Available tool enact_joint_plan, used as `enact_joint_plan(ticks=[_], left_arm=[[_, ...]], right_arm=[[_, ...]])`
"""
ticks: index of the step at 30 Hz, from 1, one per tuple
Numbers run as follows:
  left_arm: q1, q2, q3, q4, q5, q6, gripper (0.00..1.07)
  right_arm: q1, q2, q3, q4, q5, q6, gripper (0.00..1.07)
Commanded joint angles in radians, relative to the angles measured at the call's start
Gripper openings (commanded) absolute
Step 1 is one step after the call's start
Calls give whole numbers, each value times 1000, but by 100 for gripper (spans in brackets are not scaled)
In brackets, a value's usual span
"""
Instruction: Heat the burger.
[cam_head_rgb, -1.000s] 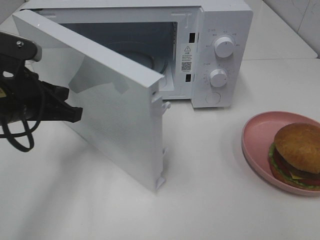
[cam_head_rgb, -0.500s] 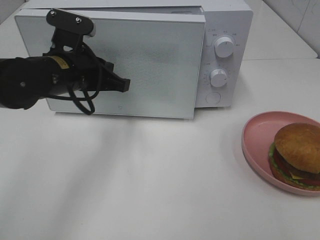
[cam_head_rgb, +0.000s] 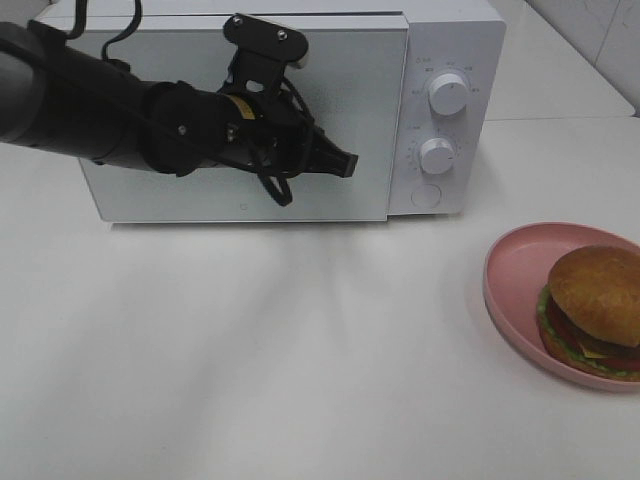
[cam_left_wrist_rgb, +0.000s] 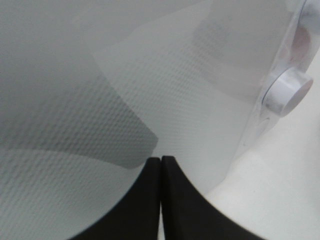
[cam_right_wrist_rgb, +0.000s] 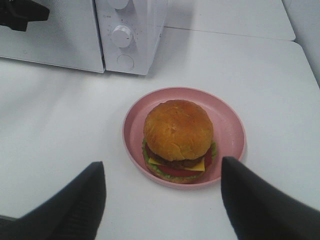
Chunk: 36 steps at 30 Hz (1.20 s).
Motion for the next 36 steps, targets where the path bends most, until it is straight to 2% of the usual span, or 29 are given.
enact_joint_plan(ticks=[1,3,4,6,9,12,16,17,20,22,24,25,28,30,36], left_arm=[[11,30,-84,-20,-91,-6,0],[11,77,-167,-22,-64,-12,0],[11,77,-167,-22,-64,-12,0],[5,130,-265,-21,20,-29,0],[-7,143,-306,-21,67,-29,0],[-7,143,-307,-21,72,-29,0],[-40,124,-307,-20,161,-28,0],[-47,112,-307,-18,229,-26,0],[-52,106,-307,-18,257,-25,0],[-55,72,-307,-10,421,-25,0],[-55,62,-307,-10,456,-25,0],[-54,36,-307,-10,535,-25,0],[-53,25,-307,-10,567,-25,0],[-50,-30,-307,-11,706,-25,0],[-50,-118,-307,15,904,-27,0]], right_arm=[[-5,-31,-1,0,-8,0,61],[-5,-31,-1,0,-8,0,61],[-5,-31,-1,0,-8,0,61],[-5,-31,-1,0,-8,0,61],[-5,-31,-1,0,-8,0,61],[-5,-31,-1,0,-8,0,61],[-5,-31,-1,0,-8,0,61],[-5,-31,-1,0,-8,0,61],[-5,-31,-1,0,-8,0,61],[-5,-31,-1,0,-8,0,61],[-5,-31,-1,0,-8,0,61],[-5,-31,-1,0,-8,0,61],[-5,-31,-1,0,-8,0,61],[-5,-31,-1,0,-8,0,61],[-5,-31,-1,0,-8,0,61]])
